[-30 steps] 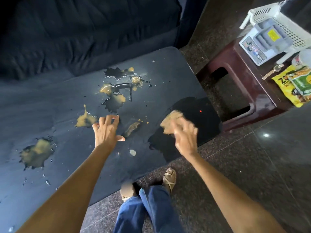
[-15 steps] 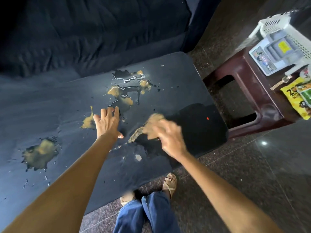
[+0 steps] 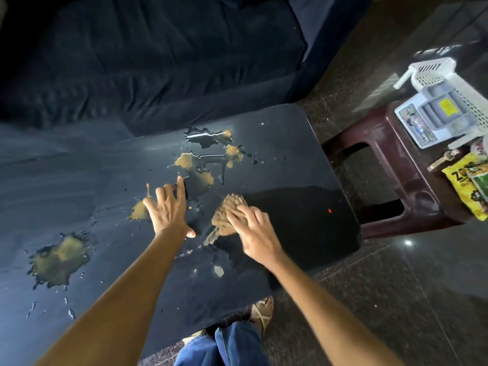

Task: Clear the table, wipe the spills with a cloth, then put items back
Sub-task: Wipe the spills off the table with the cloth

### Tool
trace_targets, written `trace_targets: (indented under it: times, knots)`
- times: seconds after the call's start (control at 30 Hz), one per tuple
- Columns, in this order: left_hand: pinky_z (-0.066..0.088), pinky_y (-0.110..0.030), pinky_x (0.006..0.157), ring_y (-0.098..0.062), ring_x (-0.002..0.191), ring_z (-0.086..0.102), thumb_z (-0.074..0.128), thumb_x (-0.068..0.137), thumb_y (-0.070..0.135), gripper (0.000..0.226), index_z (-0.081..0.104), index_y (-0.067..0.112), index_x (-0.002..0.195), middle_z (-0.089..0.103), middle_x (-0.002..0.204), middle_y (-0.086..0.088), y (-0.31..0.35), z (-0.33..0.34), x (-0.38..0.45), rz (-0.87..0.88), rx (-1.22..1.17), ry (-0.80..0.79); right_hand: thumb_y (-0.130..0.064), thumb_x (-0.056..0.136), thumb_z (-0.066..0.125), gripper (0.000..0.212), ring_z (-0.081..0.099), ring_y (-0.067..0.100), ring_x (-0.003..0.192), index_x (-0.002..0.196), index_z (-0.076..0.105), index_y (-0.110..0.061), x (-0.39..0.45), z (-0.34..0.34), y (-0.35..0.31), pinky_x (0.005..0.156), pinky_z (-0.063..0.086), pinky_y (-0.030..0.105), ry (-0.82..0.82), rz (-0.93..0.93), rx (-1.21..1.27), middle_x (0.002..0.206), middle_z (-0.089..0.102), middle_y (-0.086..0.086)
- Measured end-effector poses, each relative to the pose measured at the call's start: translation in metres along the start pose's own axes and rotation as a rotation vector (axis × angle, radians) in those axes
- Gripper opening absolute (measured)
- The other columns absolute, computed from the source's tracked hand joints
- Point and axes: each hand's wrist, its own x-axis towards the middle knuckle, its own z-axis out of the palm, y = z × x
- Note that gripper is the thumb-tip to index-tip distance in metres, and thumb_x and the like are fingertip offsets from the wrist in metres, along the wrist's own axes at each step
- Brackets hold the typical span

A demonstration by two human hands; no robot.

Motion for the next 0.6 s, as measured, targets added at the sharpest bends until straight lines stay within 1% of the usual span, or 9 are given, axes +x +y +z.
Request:
trace_targets:
  times: [0.07, 0.1, 0.2, 0.27, 0.33, 0.4, 0.47, 0.53, 0.6]
  knots:
    - [0.034, -0.042, 0.104, -0.025, 0.125, 0.032, 0.078, 0.05, 0.065, 0.143, -0.015, 0.014, 0.147, 0.027, 0.135, -0.009, -0.001, -0.003, 0.003, 0.001, 0.015, 0.003, -0.009, 0.077, 0.054, 0.046, 0.052, 0.028, 0.091, 0.121, 0.053, -0.022, 0.002, -0.013, 0.05, 0.07, 0.047, 0.037, -0.051, -0.088, -0.025, 0.12, 0.049, 0.006]
    - [0.034, -0.041, 0.103, -0.025, 0.124, 0.032, 0.078, 0.049, 0.065, 0.144, -0.014, 0.013, 0.147, 0.027, 0.136, -0.009, -0.002, -0.003, 0.005, 0.009, 0.012, -0.005, -0.009, 0.077, 0.05, 0.046, 0.054, 0.03, 0.088, 0.12, 0.054, -0.023, 0.002, -0.018, 0.072, 0.067, 0.048, 0.039, -0.057, 0.023, -0.057, 0.117, 0.051, 0.006]
    - [0.035, -0.041, 0.101, -0.024, 0.121, 0.033, 0.08, 0.047, 0.065, 0.146, -0.013, 0.011, 0.146, 0.028, 0.135, -0.009, -0.002, -0.004, 0.005, 0.013, 0.024, -0.008, -0.004, 0.078, 0.053, 0.051, 0.051, 0.038, 0.1, 0.126, 0.055, -0.02, 0.011, -0.023, 0.105, 0.079, 0.046, 0.047, 0.125, 0.773, -0.063, 0.125, 0.05, 0.014]
    - [0.035, -0.041, 0.101, -0.024, 0.121, 0.033, 0.081, 0.046, 0.063, 0.147, -0.014, 0.011, 0.146, 0.027, 0.134, -0.008, 0.0, -0.004, 0.007, 0.002, 0.023, -0.021, -0.007, 0.081, 0.056, 0.055, 0.041, 0.039, 0.11, 0.135, 0.048, -0.017, 0.039, -0.021, 0.087, 0.09, 0.035, 0.048, 0.197, 1.241, -0.009, 0.135, 0.04, 0.018]
    - [0.035, -0.041, 0.1, -0.023, 0.122, 0.033, 0.081, 0.046, 0.063, 0.148, -0.015, 0.011, 0.146, 0.027, 0.134, -0.008, -0.001, -0.004, 0.007, -0.007, 0.009, -0.036, -0.008, 0.081, 0.056, 0.057, 0.04, 0.038, 0.109, 0.136, 0.043, -0.007, 0.07, -0.017, 0.047, 0.091, 0.034, 0.047, 0.197, 1.384, 0.095, 0.134, 0.039, 0.019]
    - [0.035, -0.04, 0.099, -0.023, 0.122, 0.033, 0.081, 0.045, 0.064, 0.149, -0.016, 0.011, 0.146, 0.026, 0.134, -0.008, -0.003, -0.004, 0.007, -0.014, -0.007, -0.046, -0.002, 0.072, 0.06, 0.062, 0.044, 0.036, 0.101, 0.132, 0.047, -0.007, 0.078, -0.004, -0.001, 0.082, 0.04, 0.045, 0.224, 1.082, 0.113, 0.128, 0.045, 0.019]
    - [0.034, -0.041, 0.101, -0.025, 0.125, 0.031, 0.08, 0.046, 0.065, 0.149, -0.016, 0.01, 0.146, 0.025, 0.136, -0.009, -0.005, -0.004, 0.008, -0.016, -0.021, -0.058, 0.001, 0.065, 0.066, 0.069, 0.045, 0.029, 0.099, 0.13, 0.051, -0.016, 0.056, 0.008, -0.034, 0.076, 0.044, 0.042, 0.077, 0.576, 0.054, 0.126, 0.05, 0.014]
    - [0.032, -0.043, 0.103, -0.026, 0.129, 0.029, 0.08, 0.046, 0.065, 0.149, -0.016, 0.01, 0.146, 0.023, 0.139, -0.01, -0.007, -0.005, 0.009, -0.019, -0.045, -0.062, -0.001, 0.066, 0.069, 0.066, 0.046, 0.025, 0.098, 0.127, 0.053, -0.02, 0.038, 0.008, -0.011, 0.075, 0.046, 0.039, 0.024, 0.138, 0.047, 0.124, 0.05, 0.01]
    - [0.032, -0.045, 0.105, -0.027, 0.13, 0.028, 0.079, 0.046, 0.066, 0.149, -0.015, 0.009, 0.146, 0.023, 0.14, -0.01, -0.009, -0.005, 0.01, -0.016, -0.06, -0.066, 0.0, 0.069, 0.066, 0.058, 0.052, 0.025, 0.096, 0.121, 0.056, -0.023, 0.032, -0.01, 0.034, 0.074, 0.048, 0.037, 0.021, -0.014, 0.047, 0.122, 0.051, 0.006]
